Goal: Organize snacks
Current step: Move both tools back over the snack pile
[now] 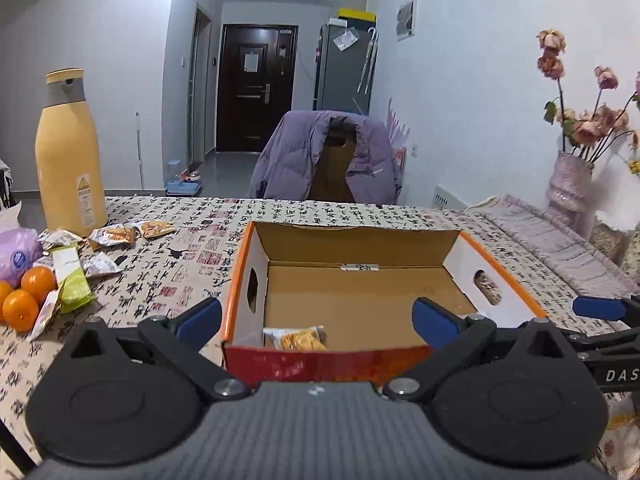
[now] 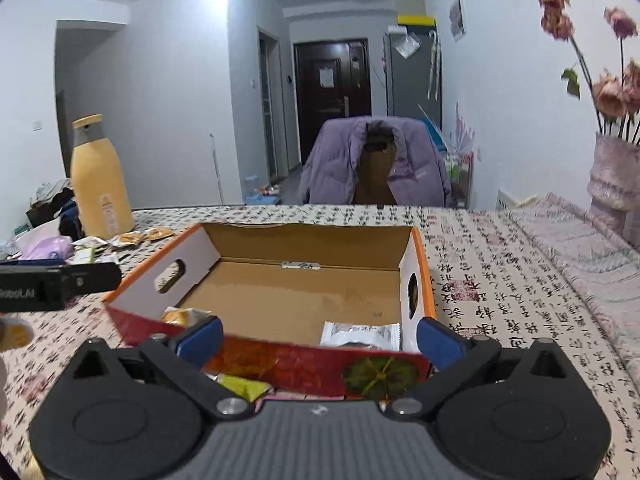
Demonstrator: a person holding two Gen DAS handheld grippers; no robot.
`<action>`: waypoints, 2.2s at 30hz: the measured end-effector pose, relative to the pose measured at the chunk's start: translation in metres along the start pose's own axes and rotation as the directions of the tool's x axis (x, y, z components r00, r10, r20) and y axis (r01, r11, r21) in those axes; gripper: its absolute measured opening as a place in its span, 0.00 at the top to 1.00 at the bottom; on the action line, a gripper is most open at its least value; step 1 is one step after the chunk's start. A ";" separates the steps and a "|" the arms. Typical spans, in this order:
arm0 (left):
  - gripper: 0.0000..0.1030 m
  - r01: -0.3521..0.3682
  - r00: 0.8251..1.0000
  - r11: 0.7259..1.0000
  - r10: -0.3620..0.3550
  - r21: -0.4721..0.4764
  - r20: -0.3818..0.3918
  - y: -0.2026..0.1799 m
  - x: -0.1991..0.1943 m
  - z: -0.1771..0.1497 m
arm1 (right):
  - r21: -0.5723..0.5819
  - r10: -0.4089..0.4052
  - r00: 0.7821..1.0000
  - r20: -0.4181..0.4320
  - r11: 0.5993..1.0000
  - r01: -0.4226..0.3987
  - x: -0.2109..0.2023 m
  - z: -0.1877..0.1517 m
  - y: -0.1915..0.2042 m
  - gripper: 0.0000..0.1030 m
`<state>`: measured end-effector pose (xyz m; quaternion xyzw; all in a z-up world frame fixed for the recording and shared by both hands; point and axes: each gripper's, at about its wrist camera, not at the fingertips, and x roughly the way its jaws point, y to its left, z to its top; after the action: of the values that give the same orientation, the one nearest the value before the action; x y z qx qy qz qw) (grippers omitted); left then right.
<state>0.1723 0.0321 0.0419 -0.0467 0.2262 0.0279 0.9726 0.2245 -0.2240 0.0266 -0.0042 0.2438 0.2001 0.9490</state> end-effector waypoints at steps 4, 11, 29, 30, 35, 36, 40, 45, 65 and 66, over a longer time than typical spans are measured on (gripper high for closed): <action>0.00 -0.015 0.999 1.000 0.014 0.009 0.045 -0.002 -0.025 -0.016 | -0.014 0.001 0.999 0.038 1.000 -0.001 -0.027 -0.016 0.009 0.00; 0.00 0.001 0.997 1.000 -0.001 0.006 0.081 -0.005 -0.057 -0.048 | -0.026 0.007 0.997 0.072 1.000 -0.005 -0.065 -0.047 0.018 0.00; 0.00 0.050 0.997 0.998 -0.052 0.036 0.060 0.001 -0.092 -0.098 | -0.054 0.041 0.995 0.086 0.998 -0.036 -0.109 -0.097 0.036 0.00; 0.00 0.053 0.997 0.998 -0.055 0.039 0.062 -0.001 -0.092 -0.098 | -0.056 0.041 0.996 0.083 0.998 -0.037 -0.108 -0.097 0.038 0.00; 0.00 0.062 0.997 0.997 -0.064 0.036 0.049 -0.001 -0.091 -0.101 | -0.078 0.040 0.998 0.039 0.996 -0.037 -0.090 -0.089 0.046 0.00; 0.00 0.061 0.997 0.998 -0.063 0.034 0.046 0.001 -0.090 -0.101 | -0.085 0.039 0.999 0.025 0.996 -0.037 -0.085 -0.087 0.048 0.00; 0.00 0.051 0.998 0.998 -0.052 0.030 0.043 0.006 -0.089 -0.100 | -0.110 0.035 0.999 -0.040 0.993 -0.039 -0.062 -0.077 0.055 0.01; 0.00 0.050 0.998 0.998 -0.051 0.023 0.034 0.009 -0.086 -0.100 | -0.127 0.031 0.995 -0.092 0.991 -0.043 -0.039 -0.068 0.064 0.05; 0.00 0.060 0.998 0.998 -0.061 0.014 0.015 0.010 -0.084 -0.103 | -0.109 0.015 0.974 -0.225 0.993 -0.040 0.010 -0.071 0.069 0.34; 0.00 0.060 0.998 0.998 -0.060 0.014 0.014 0.010 -0.084 -0.104 | -0.106 0.014 0.975 -0.222 0.994 -0.039 0.009 -0.071 0.069 0.36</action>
<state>0.0509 0.0287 -0.0143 -0.0469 0.2178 -0.0026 0.9749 0.1732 -0.1645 -0.0338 -0.0753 0.3362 0.2242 0.9116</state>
